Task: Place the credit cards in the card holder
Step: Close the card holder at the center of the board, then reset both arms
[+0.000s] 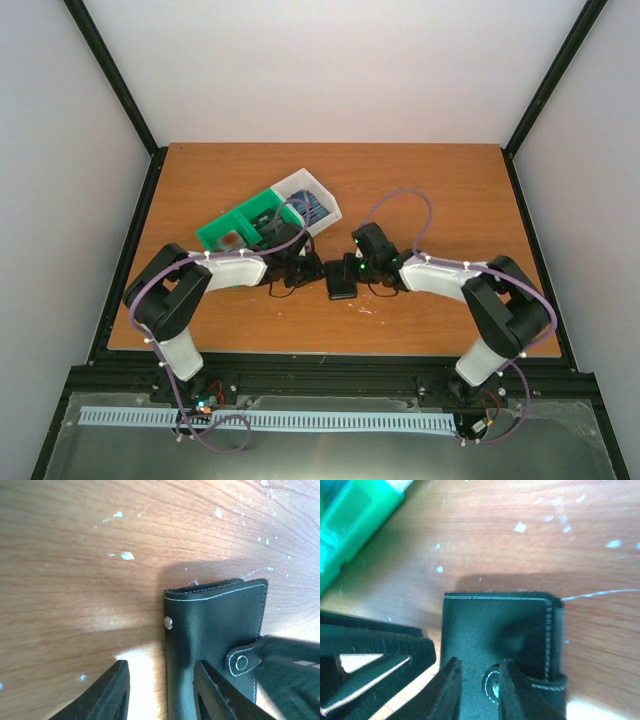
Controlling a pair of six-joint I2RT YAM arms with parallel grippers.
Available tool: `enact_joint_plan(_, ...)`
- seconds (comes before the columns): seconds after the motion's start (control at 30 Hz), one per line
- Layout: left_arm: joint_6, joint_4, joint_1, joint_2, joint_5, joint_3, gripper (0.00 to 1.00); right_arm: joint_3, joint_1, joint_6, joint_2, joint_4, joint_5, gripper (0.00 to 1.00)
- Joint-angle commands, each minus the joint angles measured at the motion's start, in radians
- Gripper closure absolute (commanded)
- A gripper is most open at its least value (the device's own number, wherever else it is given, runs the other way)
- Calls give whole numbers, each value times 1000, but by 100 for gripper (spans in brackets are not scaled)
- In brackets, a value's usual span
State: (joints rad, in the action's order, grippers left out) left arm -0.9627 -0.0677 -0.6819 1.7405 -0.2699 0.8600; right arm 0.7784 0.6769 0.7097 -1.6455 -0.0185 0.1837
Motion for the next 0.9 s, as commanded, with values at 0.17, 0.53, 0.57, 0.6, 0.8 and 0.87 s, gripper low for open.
enact_joint_plan(0.17, 124, -143, -2, -231, 109, 65, 48, 183, -23, -150, 271, -503, -286, 52)
enact_joint_plan(0.53, 347, -357, 2, -787, 462, 93, 14, 348, -23, -303, 740, -862, -676, 19)
enact_joint_plan(0.57, 372, -362, 3, -839, 492, 98, 6, 363, -23, -310, 777, -881, -702, 16)
enact_joint_plan(0.6, 399, -361, 3, -889, 516, 98, 1, 374, -23, -315, 810, -899, -723, 12)
enact_joint_plan(0.8, 494, -395, 4, -1100, 672, 98, 0, 418, -23, -321, 948, -981, -797, 0)
enact_joint_plan(0.87, 501, -427, 5, -1150, 728, 99, 0, 433, -23, -314, 975, -1004, -825, 0)
